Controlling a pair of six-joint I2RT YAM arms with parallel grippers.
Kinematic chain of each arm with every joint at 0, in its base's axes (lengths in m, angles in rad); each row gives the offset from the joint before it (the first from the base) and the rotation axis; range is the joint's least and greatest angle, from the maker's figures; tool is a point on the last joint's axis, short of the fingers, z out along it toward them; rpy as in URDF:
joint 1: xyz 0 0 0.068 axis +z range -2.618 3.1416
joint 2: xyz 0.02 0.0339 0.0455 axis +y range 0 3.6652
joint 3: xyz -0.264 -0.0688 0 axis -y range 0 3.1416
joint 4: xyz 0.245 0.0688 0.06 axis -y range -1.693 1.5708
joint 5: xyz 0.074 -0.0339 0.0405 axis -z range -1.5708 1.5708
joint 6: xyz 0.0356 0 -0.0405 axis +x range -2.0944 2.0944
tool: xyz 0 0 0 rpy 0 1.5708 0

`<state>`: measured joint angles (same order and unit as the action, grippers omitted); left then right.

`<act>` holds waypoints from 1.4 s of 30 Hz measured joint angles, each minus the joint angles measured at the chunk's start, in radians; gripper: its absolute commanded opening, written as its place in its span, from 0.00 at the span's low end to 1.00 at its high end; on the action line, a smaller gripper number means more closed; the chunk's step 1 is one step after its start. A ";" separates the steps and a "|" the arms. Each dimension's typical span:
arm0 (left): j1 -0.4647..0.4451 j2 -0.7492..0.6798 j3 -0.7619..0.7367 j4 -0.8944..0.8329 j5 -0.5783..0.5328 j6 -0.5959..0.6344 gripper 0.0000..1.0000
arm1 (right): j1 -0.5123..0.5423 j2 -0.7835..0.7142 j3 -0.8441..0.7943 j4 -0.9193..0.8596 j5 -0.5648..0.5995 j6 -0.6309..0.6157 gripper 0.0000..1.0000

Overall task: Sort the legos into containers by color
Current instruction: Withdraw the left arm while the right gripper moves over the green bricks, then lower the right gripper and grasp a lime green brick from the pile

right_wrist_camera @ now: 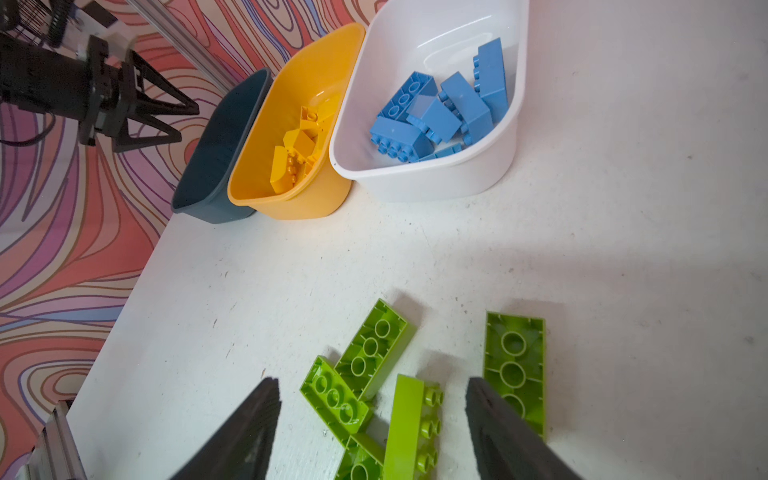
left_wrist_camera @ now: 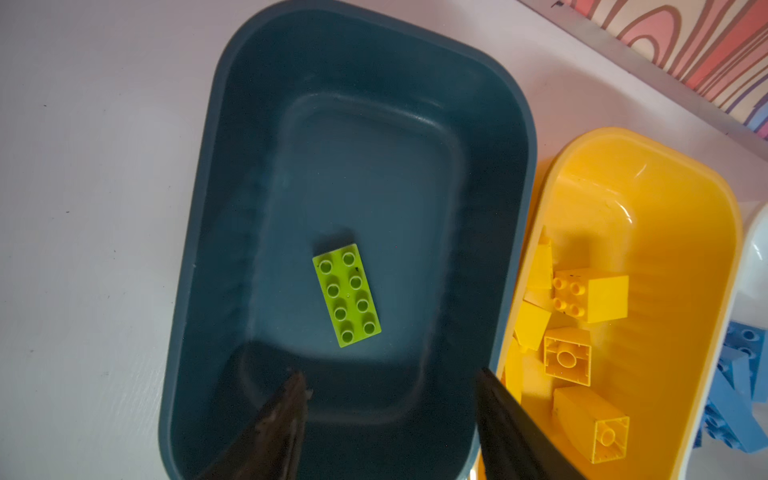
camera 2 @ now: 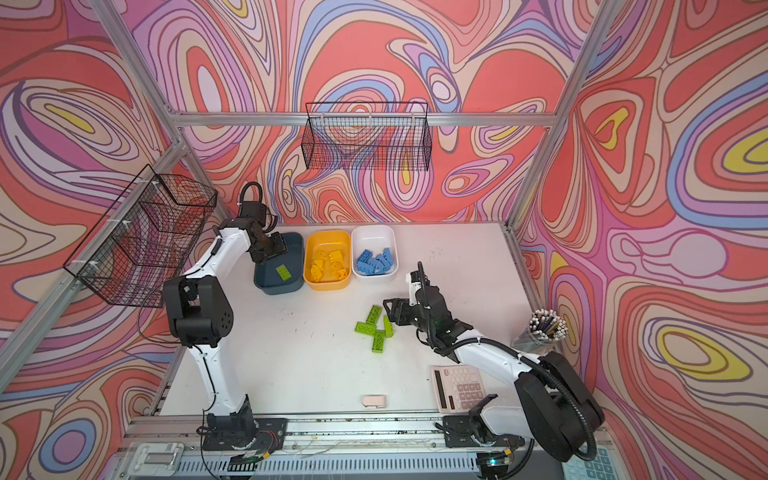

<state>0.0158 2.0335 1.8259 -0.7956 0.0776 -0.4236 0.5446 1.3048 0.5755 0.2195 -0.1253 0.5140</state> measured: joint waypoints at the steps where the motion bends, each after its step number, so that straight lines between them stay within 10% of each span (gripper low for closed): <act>1: 0.000 -0.016 -0.008 0.002 0.002 0.000 0.69 | 0.000 0.005 0.007 -0.010 -0.003 -0.001 0.75; 20: -0.154 -0.838 -0.578 0.142 0.071 0.005 0.70 | 0.147 0.231 0.283 -0.404 0.201 -0.072 0.59; 42: -0.154 -1.068 -0.797 0.180 0.129 0.025 0.69 | 0.203 0.382 0.358 -0.526 0.322 -0.004 0.17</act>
<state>-0.1387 0.9653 1.0290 -0.6151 0.2070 -0.3985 0.7479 1.6871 0.9337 -0.3065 0.1967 0.5098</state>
